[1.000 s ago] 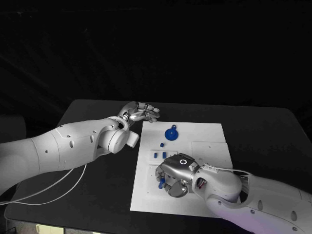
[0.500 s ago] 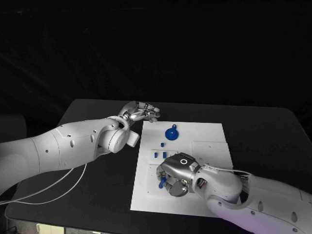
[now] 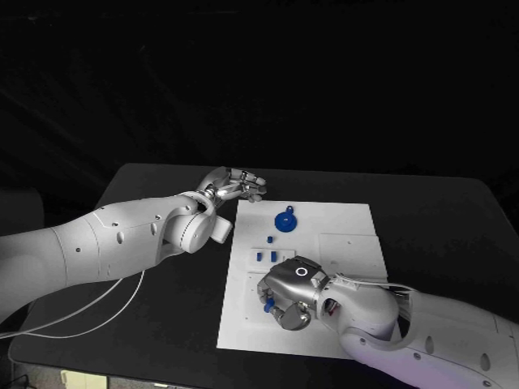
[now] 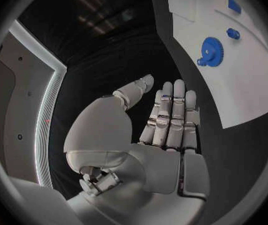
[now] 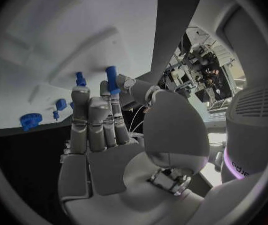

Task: Assemble the parts on the task board

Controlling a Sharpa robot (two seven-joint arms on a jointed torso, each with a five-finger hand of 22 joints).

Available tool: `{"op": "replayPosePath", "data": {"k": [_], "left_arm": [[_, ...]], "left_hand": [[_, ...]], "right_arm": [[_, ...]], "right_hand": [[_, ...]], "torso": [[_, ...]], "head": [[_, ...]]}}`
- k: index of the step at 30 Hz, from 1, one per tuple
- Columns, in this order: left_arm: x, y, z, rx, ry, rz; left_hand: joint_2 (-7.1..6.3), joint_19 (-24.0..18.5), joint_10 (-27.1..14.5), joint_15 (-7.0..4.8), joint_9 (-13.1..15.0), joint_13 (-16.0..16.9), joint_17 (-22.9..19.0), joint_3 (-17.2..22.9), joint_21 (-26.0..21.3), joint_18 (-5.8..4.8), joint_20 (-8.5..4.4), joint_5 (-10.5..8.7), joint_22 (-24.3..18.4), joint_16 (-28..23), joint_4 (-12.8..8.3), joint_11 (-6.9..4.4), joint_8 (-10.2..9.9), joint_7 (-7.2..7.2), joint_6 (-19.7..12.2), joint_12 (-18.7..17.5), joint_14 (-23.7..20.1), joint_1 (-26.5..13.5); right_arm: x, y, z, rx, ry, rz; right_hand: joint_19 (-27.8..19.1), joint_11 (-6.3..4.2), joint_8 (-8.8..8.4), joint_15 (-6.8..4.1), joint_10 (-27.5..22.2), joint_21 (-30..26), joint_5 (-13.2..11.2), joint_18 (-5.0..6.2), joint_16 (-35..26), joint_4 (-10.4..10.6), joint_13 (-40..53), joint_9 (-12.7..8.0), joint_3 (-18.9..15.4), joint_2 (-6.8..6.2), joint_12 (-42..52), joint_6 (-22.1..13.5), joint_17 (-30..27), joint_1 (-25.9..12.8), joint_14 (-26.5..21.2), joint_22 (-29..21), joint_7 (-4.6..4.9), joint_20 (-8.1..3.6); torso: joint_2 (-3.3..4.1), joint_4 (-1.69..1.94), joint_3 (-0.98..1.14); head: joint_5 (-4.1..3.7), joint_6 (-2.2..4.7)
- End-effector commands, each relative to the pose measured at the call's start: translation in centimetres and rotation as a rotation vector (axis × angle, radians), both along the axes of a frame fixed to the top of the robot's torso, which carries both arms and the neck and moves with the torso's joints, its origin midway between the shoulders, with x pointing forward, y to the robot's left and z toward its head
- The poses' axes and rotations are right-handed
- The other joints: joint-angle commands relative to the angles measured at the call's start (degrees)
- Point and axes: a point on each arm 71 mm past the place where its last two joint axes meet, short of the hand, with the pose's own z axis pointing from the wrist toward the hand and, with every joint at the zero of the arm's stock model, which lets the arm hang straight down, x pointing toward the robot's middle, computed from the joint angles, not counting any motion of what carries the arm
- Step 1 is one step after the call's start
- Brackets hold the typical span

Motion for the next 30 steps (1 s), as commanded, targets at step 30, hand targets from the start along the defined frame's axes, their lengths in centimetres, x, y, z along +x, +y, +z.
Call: {"op": "replayPosePath", "data": {"k": [30], "left_arm": [[-0.02,-0.11,0.06,-0.001,0.000,-0.014]], "left_hand": [[-0.02,0.37,-0.25,0.17,-0.09,-0.14,0.30,0.06,-0.41,1.16,0.18,-0.36,0.12,-0.39,0.38,0.16,0.39,0.00,-0.53,-0.19,0.34,-0.52]], "right_arm": [[-0.65,0.14,-0.80,0.012,0.044,0.020]], "right_hand": [[-0.38,2.23,-2.79,1.76,-3.47,0.14,2.23,3.54,-0.23,-2.12,-1.36,-1.33,-9.26,-2.42,-3.05,-4.39,-0.01,-5.11,-0.25,0.74,2.22,-0.49]], "torso": [[-0.01,0.02,0.02]], "head": [[-0.07,-0.09]]}}
